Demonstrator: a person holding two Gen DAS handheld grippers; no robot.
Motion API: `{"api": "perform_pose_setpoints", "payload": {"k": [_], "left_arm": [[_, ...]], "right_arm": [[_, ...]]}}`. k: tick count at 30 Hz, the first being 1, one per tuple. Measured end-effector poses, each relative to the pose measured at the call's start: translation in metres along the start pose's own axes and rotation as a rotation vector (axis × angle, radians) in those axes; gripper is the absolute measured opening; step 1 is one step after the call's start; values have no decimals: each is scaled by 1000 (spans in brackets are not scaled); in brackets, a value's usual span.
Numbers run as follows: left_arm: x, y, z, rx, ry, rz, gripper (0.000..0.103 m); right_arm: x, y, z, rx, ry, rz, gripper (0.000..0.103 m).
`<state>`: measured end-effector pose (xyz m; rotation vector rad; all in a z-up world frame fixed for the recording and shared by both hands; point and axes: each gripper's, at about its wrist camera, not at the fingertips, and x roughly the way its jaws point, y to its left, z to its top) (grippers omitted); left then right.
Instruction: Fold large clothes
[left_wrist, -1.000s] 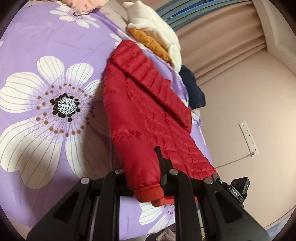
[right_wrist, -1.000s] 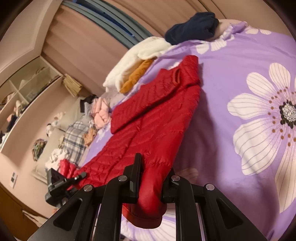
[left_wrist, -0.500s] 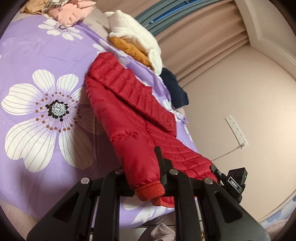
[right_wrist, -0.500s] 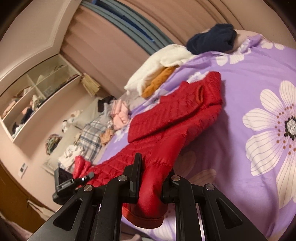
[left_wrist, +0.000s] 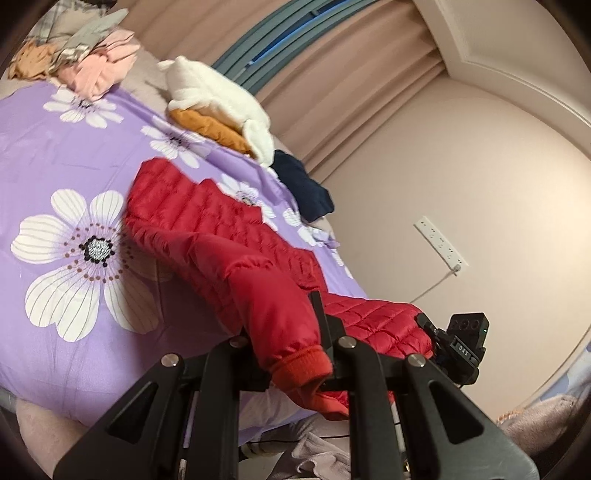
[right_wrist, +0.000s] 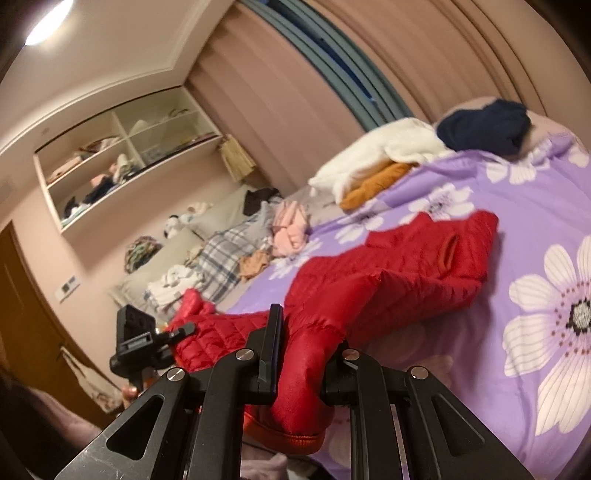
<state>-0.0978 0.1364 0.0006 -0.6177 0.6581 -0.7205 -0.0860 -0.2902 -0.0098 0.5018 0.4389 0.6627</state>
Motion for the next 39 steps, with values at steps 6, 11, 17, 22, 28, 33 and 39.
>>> {"api": "perform_pose_setpoints", "payload": {"k": [6,11,17,22,28,33,39], "left_arm": [[-12,-4,5,-3,-25,-45,15],[-9,4,10,-17,-30,-40,15],[-3,12,24,-21,-48,-41,16],[8,17,37,-8,-51,-34,16],[25,26,56,-11,-58,-21,16],[45,34,76,-22,-45,1,16],[66,50,91,-58,-20,14,16]], "right_arm": [[1,1,7,-7,-23,27,17],[7,-10,10,29,-35,30,17],[11,-25,18,85,-62,22,17],[18,-37,27,125,-76,0,17],[29,-49,39,168,-82,-49,17],[42,-57,51,192,-75,-119,17],[54,-69,57,227,-52,-216,17]]}}
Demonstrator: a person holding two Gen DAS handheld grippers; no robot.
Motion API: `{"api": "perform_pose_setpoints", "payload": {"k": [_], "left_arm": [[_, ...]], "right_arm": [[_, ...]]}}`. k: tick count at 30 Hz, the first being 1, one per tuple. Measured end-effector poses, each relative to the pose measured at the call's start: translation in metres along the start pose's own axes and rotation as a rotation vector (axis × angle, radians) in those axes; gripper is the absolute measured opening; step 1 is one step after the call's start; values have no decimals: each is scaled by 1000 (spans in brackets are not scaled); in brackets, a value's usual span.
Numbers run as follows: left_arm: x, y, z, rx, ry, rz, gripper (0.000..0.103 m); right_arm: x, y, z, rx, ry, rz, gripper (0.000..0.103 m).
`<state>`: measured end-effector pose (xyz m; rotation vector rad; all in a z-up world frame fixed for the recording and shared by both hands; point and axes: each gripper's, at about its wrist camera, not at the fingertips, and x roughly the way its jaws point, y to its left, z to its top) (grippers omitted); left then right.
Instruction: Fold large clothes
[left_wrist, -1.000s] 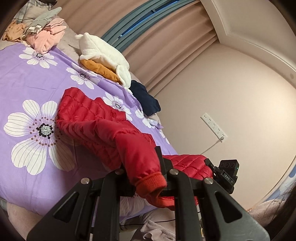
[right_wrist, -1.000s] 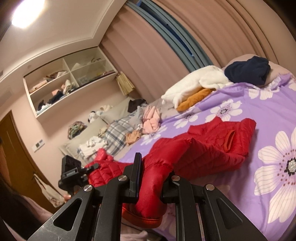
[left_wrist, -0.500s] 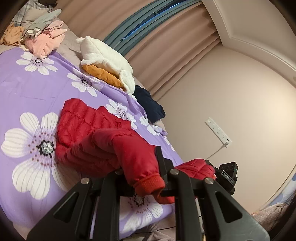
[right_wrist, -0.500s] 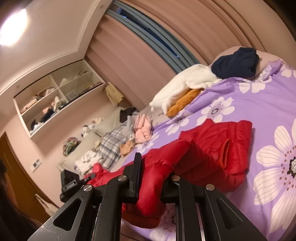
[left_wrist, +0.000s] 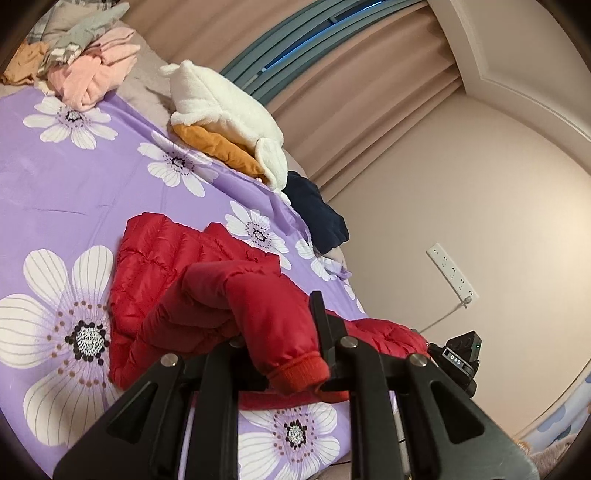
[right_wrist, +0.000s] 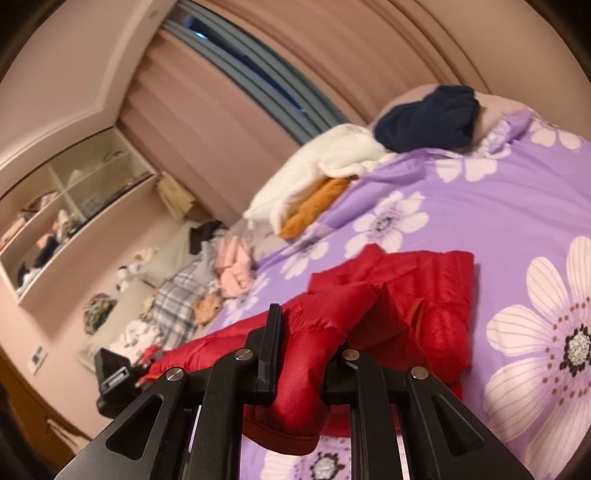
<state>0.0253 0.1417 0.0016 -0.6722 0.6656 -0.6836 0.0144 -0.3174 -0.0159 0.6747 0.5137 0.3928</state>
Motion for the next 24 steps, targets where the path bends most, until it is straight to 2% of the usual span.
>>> {"api": "perform_pose_setpoints", "payload": {"k": [14,24], "left_arm": [[35,9,16,7,53,54,17],[55,20,21,-7,74,80,17]], "right_arm": [[24,-20,9,65,9,-107,17],[44,-36,16,97,35,-129,17]]}}
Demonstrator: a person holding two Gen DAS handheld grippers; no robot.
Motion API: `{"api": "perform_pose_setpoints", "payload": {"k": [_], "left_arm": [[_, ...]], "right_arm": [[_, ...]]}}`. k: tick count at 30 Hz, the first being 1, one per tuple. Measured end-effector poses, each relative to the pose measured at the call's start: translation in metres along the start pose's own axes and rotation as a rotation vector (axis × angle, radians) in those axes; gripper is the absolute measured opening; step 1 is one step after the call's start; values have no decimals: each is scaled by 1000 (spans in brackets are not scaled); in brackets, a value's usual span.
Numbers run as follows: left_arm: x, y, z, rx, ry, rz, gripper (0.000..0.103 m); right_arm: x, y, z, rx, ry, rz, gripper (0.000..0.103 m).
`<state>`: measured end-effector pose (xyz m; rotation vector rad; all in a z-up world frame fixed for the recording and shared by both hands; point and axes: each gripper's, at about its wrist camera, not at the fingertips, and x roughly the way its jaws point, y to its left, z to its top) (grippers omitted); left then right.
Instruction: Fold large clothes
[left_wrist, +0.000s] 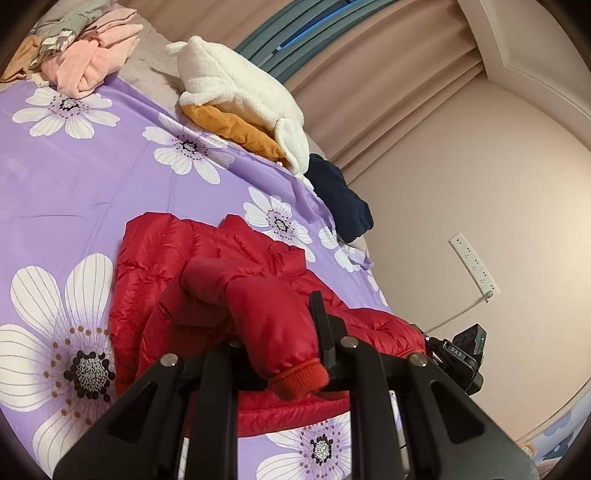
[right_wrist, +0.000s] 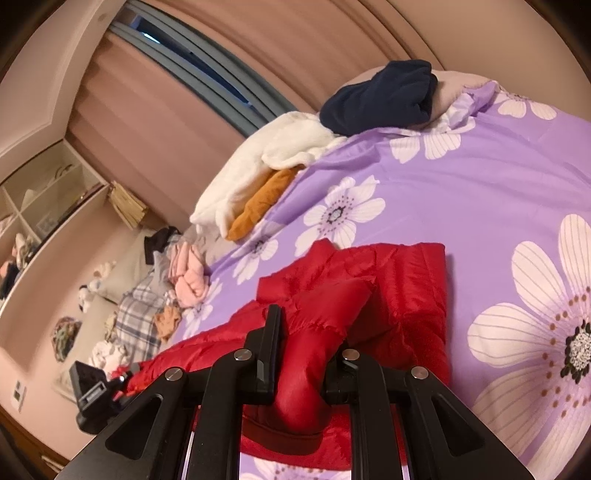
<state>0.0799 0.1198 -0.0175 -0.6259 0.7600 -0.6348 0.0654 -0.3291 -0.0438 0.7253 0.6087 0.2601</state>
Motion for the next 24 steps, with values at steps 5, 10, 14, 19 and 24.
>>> {"api": "perform_pose_setpoints", "payload": {"k": [5,10,14,19,24], "left_arm": [[11,4,3,-11,15,36,17],[27,7,11,-19,32,82,17],[43,10,17,-22,41,117,17],[65,28,24,-71,71,155,17],[83,46,29,-118,94,193,19]], "right_arm": [[8,-7,3,15,13,7,17],[19,-18,6,38,35,14,17],[34,-27,13,56,67,-2,17],[54,-39,17,72,98,-21,17],[70,-47,20,83,122,-30,17]]}}
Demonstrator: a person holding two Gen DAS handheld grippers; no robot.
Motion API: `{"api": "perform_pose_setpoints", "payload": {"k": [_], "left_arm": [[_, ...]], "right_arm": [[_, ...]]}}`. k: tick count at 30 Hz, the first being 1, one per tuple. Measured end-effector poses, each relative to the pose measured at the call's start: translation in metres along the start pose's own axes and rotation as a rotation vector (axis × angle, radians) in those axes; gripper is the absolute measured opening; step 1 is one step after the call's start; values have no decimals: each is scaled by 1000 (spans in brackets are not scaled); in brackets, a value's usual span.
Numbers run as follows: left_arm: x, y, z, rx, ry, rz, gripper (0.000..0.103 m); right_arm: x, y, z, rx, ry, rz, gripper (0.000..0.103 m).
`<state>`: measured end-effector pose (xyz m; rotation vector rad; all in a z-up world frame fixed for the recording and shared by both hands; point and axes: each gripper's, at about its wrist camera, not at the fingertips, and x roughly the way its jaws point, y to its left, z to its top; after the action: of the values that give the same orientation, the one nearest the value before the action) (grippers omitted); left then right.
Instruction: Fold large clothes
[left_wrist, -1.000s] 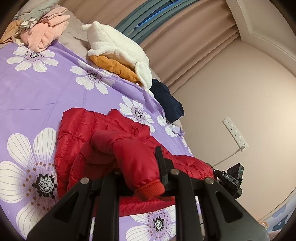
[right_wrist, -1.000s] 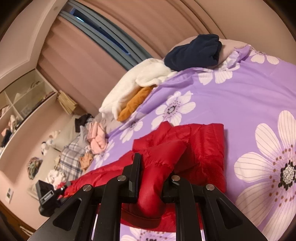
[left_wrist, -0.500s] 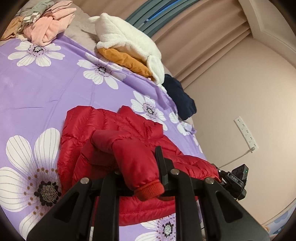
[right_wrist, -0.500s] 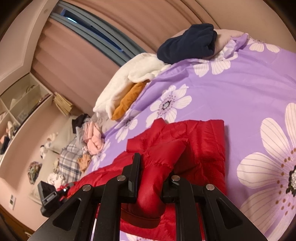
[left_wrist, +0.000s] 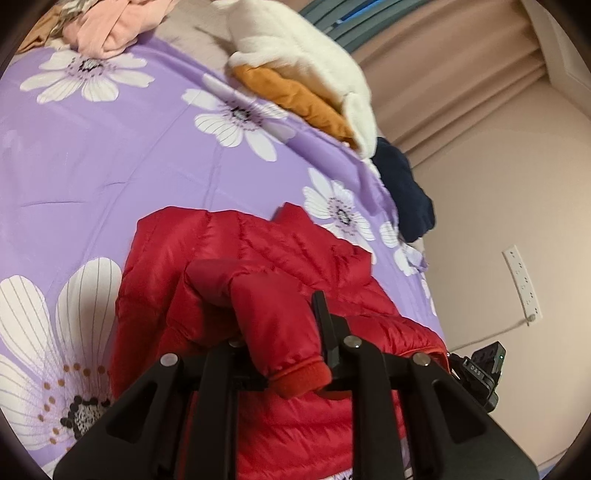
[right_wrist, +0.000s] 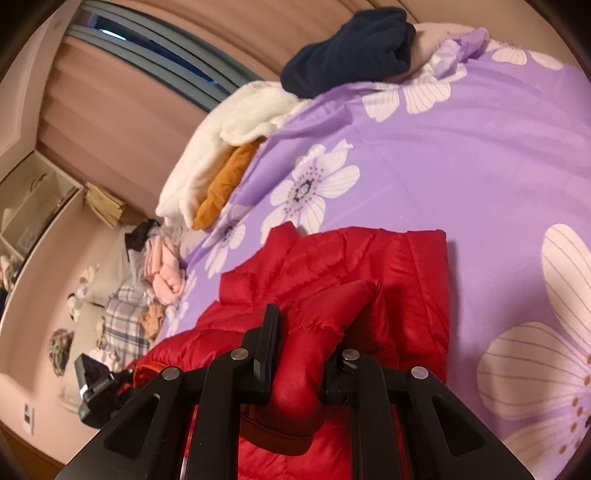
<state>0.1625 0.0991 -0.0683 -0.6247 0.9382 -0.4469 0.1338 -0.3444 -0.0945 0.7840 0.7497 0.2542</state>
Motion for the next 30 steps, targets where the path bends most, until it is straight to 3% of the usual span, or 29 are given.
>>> {"api": "perform_pose_setpoints", "payload": {"k": [11,24,30], "left_arm": [[20,-3,25,8,8,66,21],[94,18,66,2,54,229,22],[108,35,72,-66,86,194,24]], "right_arm": [[13,5,22,-33,11,-4,17],[77,-4,57,-34,9,-113,17],[83,-20,63,75,47,-58,20]]}}
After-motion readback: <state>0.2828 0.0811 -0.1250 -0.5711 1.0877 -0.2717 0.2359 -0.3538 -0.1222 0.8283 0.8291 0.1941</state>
